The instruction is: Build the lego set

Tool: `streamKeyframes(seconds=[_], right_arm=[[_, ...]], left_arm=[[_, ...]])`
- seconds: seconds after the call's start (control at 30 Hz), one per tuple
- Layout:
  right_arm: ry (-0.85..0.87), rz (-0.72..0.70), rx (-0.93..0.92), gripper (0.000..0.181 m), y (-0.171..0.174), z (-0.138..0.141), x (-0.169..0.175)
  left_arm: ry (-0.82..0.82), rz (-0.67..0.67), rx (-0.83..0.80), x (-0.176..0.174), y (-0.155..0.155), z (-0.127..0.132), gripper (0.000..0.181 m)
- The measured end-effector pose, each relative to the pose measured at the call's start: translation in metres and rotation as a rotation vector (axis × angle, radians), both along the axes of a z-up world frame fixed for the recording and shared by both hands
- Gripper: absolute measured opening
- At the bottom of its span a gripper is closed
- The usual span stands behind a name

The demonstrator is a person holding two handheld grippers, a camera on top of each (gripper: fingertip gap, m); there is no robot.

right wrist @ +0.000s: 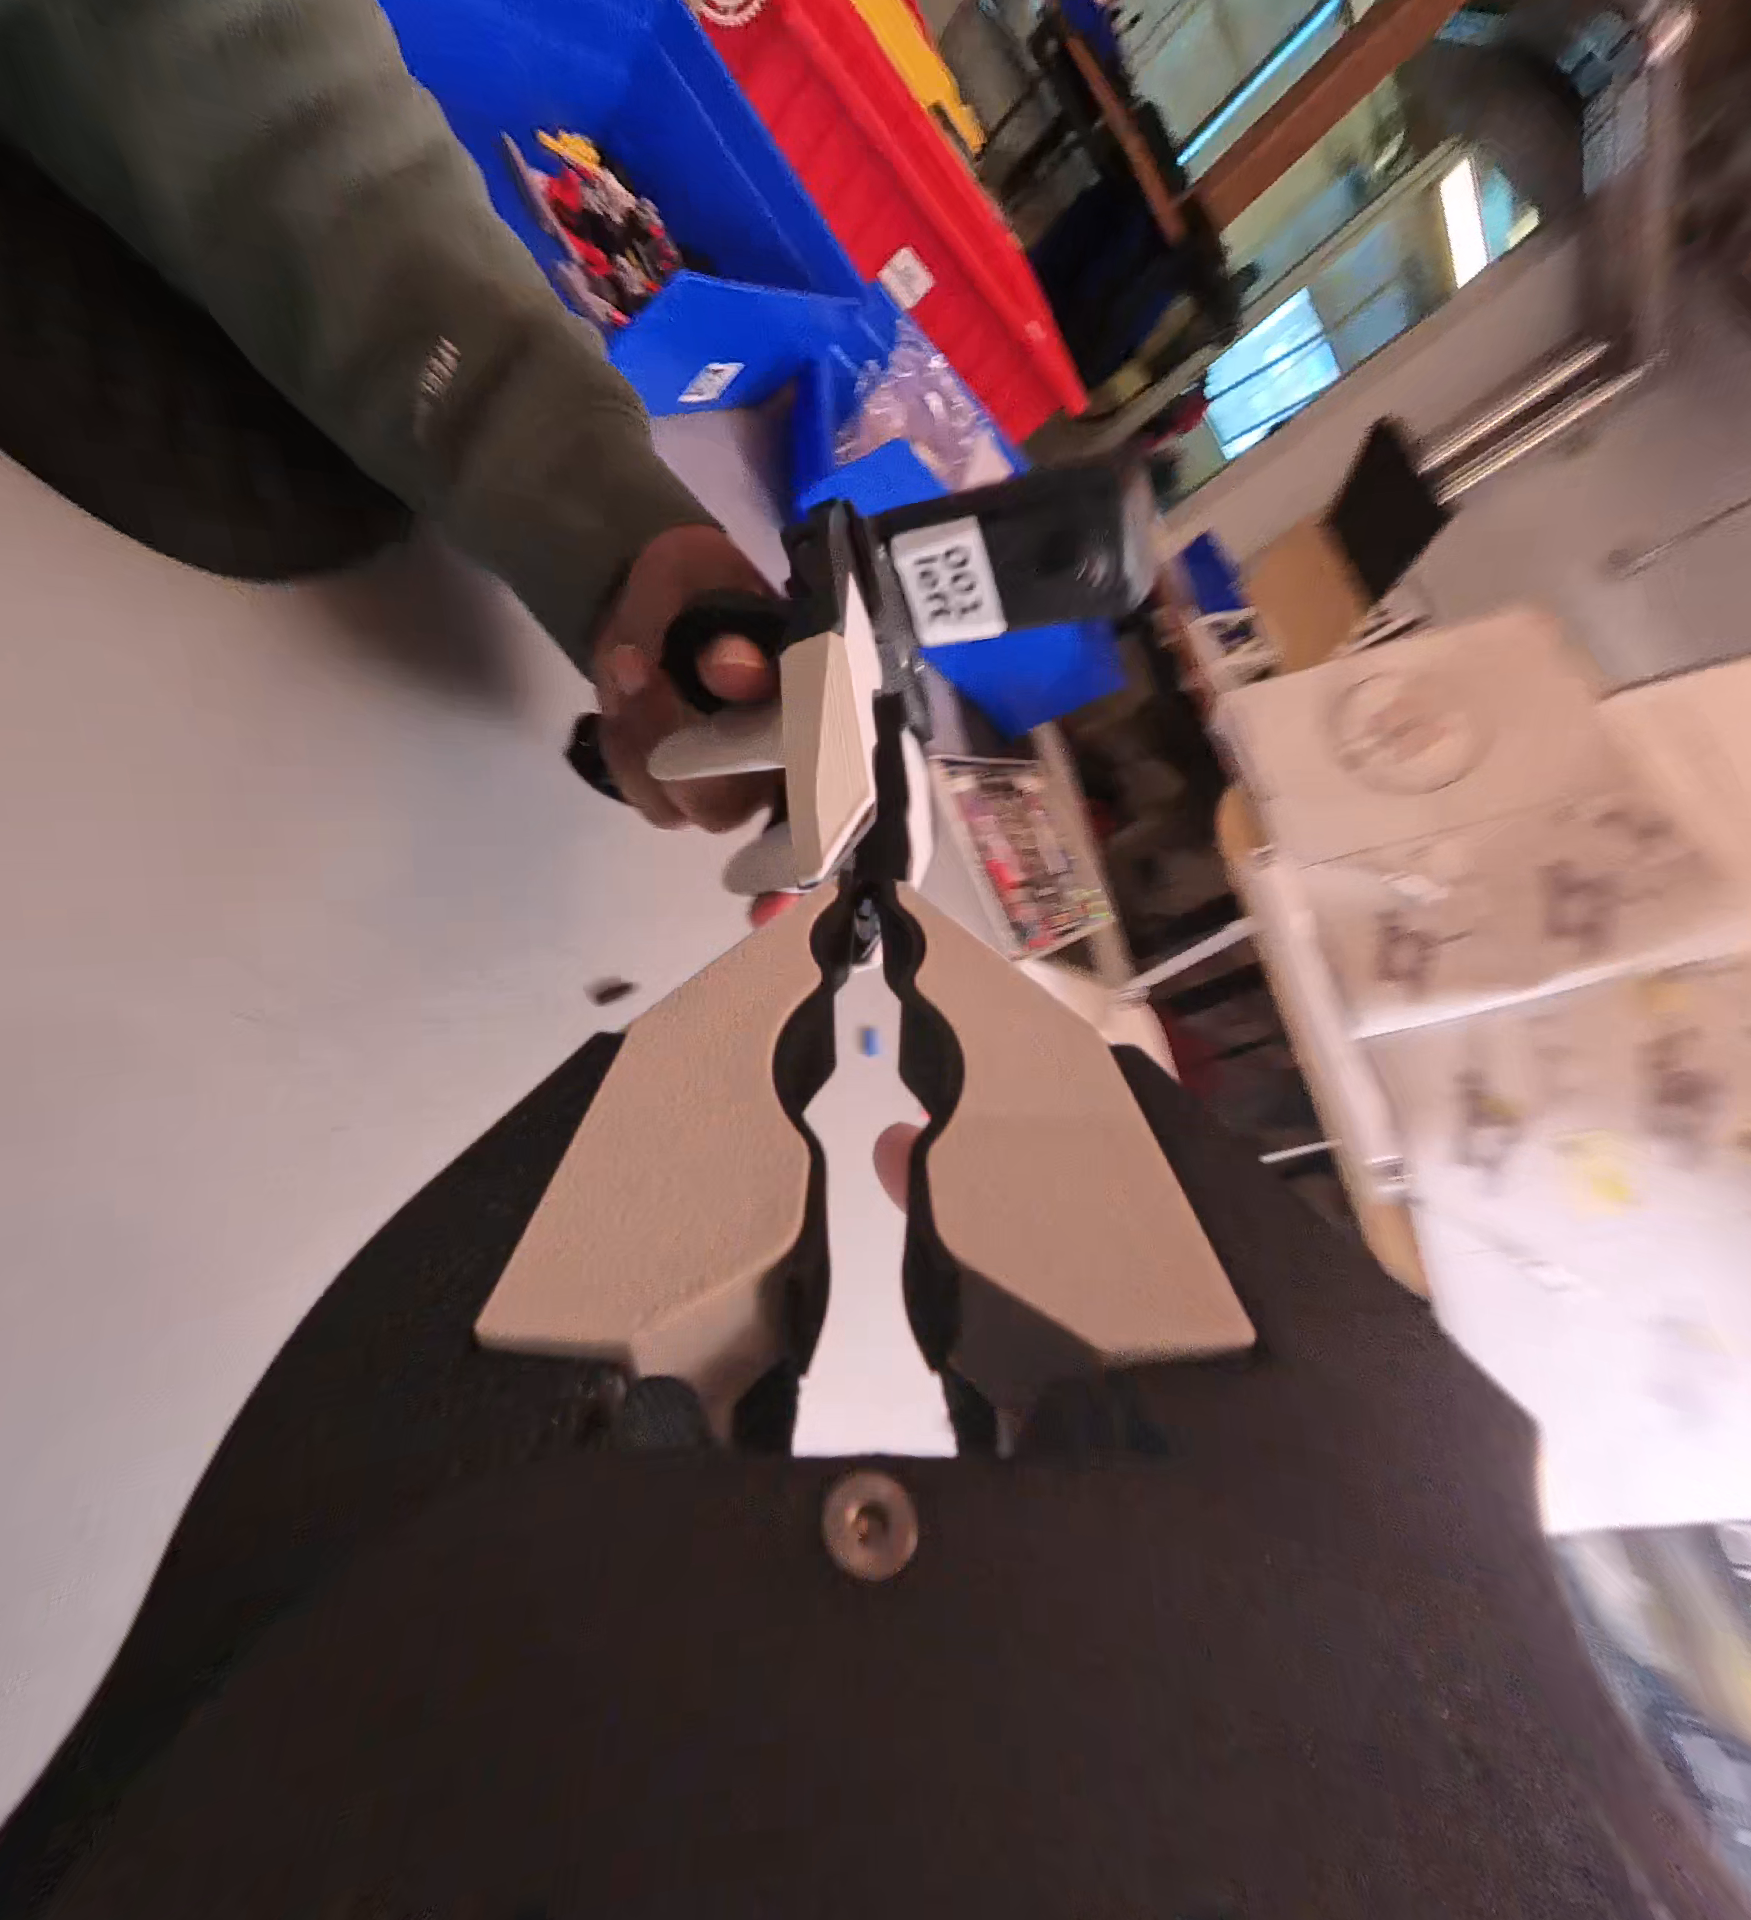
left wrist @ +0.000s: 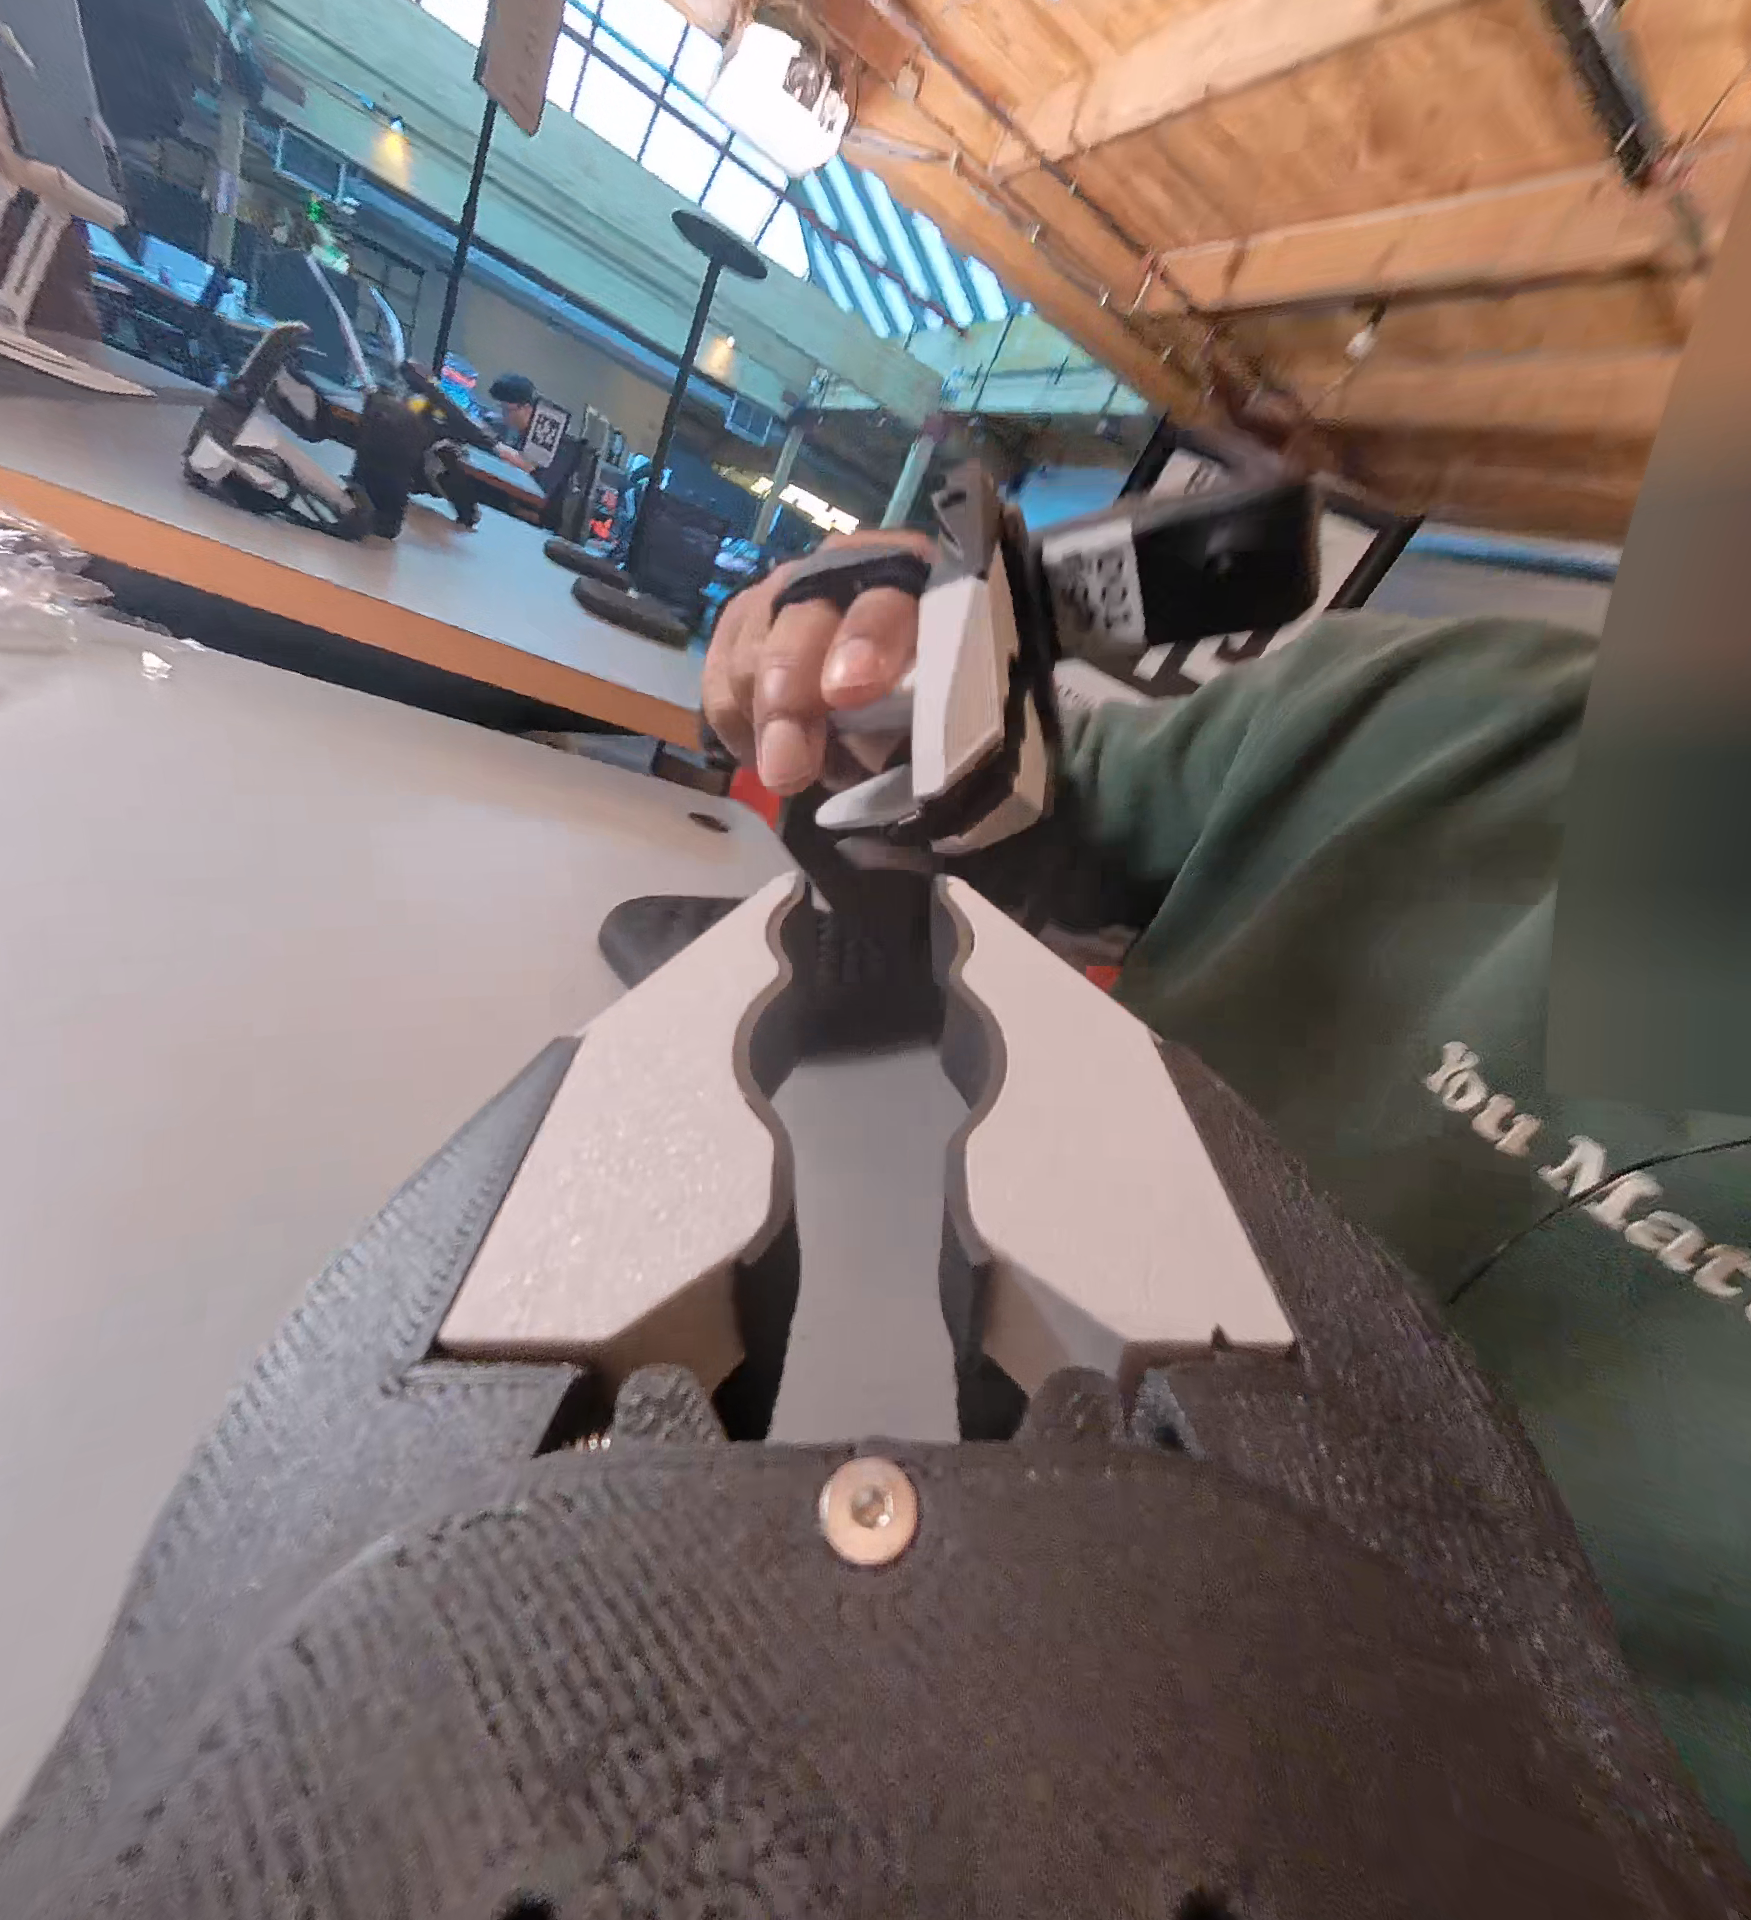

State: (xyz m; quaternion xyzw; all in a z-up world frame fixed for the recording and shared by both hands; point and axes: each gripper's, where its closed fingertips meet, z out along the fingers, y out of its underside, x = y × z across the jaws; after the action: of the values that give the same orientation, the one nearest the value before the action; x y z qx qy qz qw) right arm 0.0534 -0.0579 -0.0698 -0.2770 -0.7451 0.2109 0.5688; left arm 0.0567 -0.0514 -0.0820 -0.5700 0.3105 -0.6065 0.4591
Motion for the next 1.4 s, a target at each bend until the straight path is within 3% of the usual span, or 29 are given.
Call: streamKeyframes(seconds=[0.13,0.37,0.67,0.83,0.93,1.13,1.23,1.4], right_arm=[[0.172,-0.009,0.274,0.003,-0.007,0.013,0.002],[0.272,0.010,0.455,0.003,-0.018,0.009,0.003],[0.276,-0.023,0.447,0.003,-0.006,-0.002,0.007],[0.251,-0.056,0.342,0.004,0.003,-0.019,0.010],[0.269,-0.075,0.172,0.004,0.006,-0.026,0.011],[0.339,-0.058,-0.320,0.003,0.011,-0.030,0.010],[0.338,-0.029,-0.401,0.004,0.009,-0.033,0.009],[0.314,-0.008,-0.465,0.003,0.009,-0.037,0.008]], left_arm=[[-0.176,-0.091,-0.115,-0.001,-0.005,0.017,0.026],[-0.260,-0.215,-0.173,0.011,-0.021,0.025,0.013],[-0.154,-0.088,-0.103,0.009,-0.009,0.010,0.000],[0.011,0.035,-0.011,0.012,-0.001,-0.008,0.000],[0.089,0.090,0.028,0.013,0.003,-0.017,0.000],[0.044,0.101,-0.045,0.011,0.005,-0.021,0.006],[-0.015,0.099,-0.070,0.008,0.006,-0.015,0.002],[0.037,0.100,-0.056,0.008,0.005,-0.019,0.002]])
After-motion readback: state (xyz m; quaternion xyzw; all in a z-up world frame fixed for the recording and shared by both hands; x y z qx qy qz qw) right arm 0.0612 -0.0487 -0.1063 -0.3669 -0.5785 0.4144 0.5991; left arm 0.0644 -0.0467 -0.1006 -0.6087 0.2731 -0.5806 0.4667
